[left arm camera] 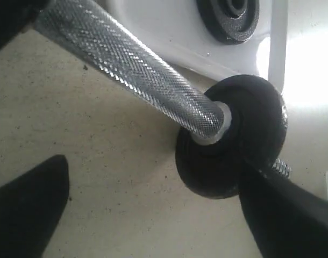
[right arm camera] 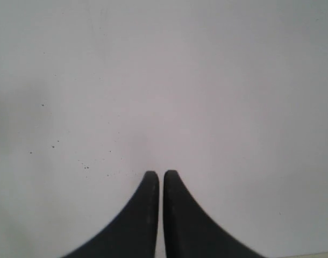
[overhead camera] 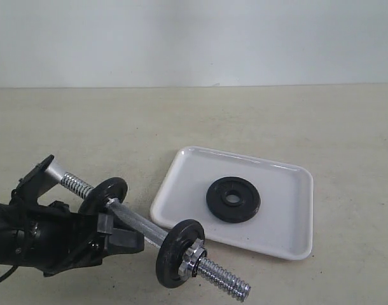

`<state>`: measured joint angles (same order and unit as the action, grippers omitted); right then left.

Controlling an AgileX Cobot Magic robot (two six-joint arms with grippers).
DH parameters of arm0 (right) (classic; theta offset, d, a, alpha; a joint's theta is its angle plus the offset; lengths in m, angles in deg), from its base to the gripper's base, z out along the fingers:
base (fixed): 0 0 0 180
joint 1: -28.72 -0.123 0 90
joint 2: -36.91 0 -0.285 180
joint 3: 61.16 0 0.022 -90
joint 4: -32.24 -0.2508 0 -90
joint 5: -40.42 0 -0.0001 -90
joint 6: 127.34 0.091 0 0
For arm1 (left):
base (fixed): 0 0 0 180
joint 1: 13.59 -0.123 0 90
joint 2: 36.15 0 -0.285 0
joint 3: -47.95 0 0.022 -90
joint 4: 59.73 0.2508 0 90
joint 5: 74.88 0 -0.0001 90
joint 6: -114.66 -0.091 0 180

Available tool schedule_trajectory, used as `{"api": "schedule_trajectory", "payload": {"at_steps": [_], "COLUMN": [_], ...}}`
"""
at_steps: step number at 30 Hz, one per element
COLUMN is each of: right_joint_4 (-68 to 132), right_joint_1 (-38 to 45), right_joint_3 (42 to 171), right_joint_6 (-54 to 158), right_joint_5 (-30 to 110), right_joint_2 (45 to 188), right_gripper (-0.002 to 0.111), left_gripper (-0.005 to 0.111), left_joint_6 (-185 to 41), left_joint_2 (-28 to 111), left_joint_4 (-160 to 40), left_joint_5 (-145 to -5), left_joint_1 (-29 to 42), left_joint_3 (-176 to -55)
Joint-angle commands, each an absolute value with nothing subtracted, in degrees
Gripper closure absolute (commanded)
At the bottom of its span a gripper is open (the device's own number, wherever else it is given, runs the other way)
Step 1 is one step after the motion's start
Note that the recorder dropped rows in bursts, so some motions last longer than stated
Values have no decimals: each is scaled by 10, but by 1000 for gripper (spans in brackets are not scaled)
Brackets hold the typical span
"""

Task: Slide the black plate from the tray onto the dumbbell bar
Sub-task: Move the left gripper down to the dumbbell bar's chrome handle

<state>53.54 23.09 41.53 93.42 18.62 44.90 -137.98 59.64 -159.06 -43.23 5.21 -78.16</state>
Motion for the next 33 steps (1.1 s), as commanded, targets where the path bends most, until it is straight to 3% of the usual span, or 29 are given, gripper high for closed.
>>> {"api": "schedule_trajectory", "payload": {"at_steps": [1, 6, 15, 33], "right_joint_4": [540, 540, 540, 540], "right_joint_1": [235, 235, 235, 235], "right_joint_3": [416, 416, 416, 416], "right_joint_6": [932, 932, 932, 932], "right_joint_5": [190, 190, 190, 188], "right_joint_2": [447, 447, 447, 447], "right_gripper": [107, 107, 107, 107], "left_gripper": [28, 28, 28, 28], "left_joint_6": [-1384, -1383, -1378, -1298], "left_joint_2": [596, 594, 594, 610], "left_joint_4": [-1597, -1597, -1597, -1597], "left_joint_5": [-458, -491, -419, -467], "left_joint_1": [57, 57, 57, 57], "left_joint_3": [-781, -782, -814, -857]}}
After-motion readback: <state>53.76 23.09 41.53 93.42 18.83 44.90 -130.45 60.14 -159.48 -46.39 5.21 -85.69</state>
